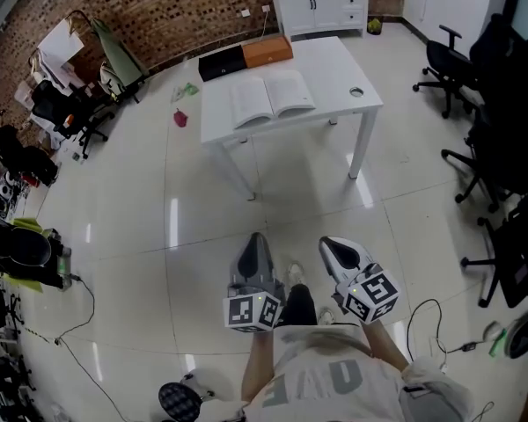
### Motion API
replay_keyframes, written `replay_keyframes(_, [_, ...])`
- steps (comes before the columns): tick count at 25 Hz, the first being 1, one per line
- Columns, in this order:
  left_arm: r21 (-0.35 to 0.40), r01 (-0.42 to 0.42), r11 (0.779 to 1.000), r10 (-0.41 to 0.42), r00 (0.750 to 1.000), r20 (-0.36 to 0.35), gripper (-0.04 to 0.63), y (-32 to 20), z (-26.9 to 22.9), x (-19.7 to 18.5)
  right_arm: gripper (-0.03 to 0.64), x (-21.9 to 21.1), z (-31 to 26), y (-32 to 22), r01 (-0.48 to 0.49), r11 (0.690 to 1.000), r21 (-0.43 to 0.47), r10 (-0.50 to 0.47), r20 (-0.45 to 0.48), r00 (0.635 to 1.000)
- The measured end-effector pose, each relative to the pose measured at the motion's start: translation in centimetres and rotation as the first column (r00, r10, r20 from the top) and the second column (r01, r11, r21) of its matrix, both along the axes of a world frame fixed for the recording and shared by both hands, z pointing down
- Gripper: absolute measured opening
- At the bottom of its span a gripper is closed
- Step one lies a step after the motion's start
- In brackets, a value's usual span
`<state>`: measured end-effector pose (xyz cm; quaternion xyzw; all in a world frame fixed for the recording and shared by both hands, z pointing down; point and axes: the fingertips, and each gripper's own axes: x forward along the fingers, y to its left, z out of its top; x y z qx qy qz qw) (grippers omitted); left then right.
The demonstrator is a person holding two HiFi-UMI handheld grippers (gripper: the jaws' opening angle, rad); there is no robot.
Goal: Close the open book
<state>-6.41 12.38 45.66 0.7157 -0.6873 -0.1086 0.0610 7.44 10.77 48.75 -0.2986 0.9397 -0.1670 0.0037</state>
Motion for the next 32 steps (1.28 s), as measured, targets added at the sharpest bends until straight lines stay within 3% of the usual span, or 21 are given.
replay_keyframes(7, [0.052, -0.009, 0.999, 0.01, 0.999, -0.03, 0.014, -12.1, 1.0, -4.6, 0.003, -3.7, 1.9, -12.4, -0.022, 1.0, 0.018, 0.022, -0.016, 1.0])
replay_keyframes(13, [0.071, -0.019, 0.997, 0.017, 0.999, 0.029, 0.014, -25.0, -1.5, -11.8, 0.003, -11.0, -1.8, -26.5, -0.078, 0.993, 0.087, 0.078, 0.004, 0.997])
replay_keyframes(18, [0.095, -0.033, 0.995, 0.031, 0.999, 0.031, 0.014, -33.6, -3.8, -16.6, 0.003, -15.3, -4.5, -34.2, -0.1, 0.989, 0.112, 0.098, 0.025, 0.995])
replay_keyframes(22, [0.07, -0.016, 0.997, 0.013, 0.999, 0.035, 0.014, -38.1, -3.0, -18.2, 0.003, -15.9, -3.8, -38.8, -0.126, 0.988, 0.089, 0.127, 0.001, 0.992])
replay_keyframes(32, [0.074, 0.047, 0.996, -0.048, 0.999, 0.021, 0.014, -43.9, -3.9, -20.1, 0.003, -18.7, -4.3, -45.0, -0.055, 0.994, 0.093, 0.055, 0.005, 0.998])
